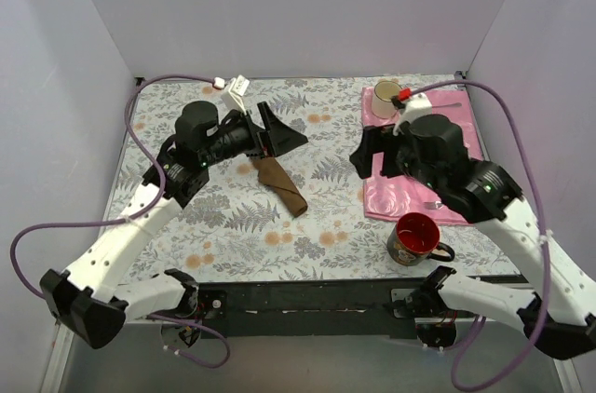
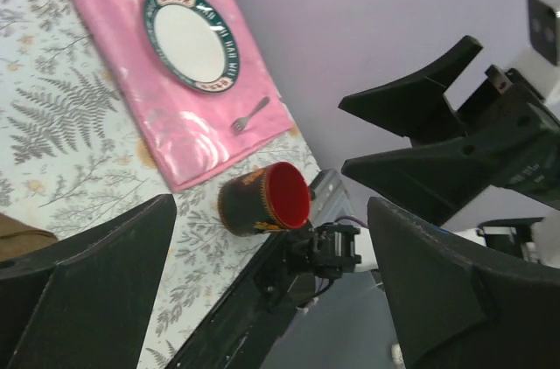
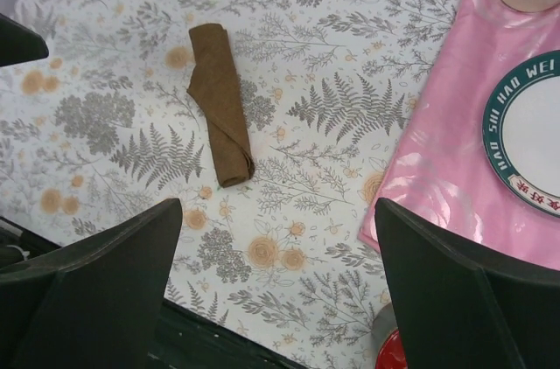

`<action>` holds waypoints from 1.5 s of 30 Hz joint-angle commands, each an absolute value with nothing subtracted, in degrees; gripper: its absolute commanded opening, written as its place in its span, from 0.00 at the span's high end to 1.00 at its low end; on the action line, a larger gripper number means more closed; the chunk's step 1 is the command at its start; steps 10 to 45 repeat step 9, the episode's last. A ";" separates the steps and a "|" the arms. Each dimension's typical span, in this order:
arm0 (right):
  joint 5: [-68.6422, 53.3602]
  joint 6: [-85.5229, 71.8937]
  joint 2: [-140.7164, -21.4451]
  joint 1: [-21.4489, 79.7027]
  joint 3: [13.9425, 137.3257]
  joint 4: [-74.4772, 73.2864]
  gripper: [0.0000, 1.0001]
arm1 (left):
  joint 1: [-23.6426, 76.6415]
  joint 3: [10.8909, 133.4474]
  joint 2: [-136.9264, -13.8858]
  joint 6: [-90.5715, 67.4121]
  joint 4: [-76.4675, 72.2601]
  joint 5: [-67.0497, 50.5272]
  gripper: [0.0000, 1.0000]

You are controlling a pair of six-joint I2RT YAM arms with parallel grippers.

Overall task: Fold the napkin, place the utensils inside, and roll it up
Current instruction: Roll the napkin with the utensil

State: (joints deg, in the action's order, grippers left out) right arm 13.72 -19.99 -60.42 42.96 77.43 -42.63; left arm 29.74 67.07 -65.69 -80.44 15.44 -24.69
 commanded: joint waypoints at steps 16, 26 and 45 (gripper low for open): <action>10.91 -23.55 -47.55 42.98 67.42 -34.55 0.01 | 34.37 66.00 -58.10 -80.60 16.25 -20.22 0.04; 10.91 -23.55 -47.55 42.98 67.42 -34.55 0.01 | 34.37 66.00 -58.10 -80.60 16.25 -20.22 0.04; 10.91 -23.55 -47.55 42.98 67.42 -34.55 0.01 | 34.37 66.00 -58.10 -80.60 16.25 -20.22 0.04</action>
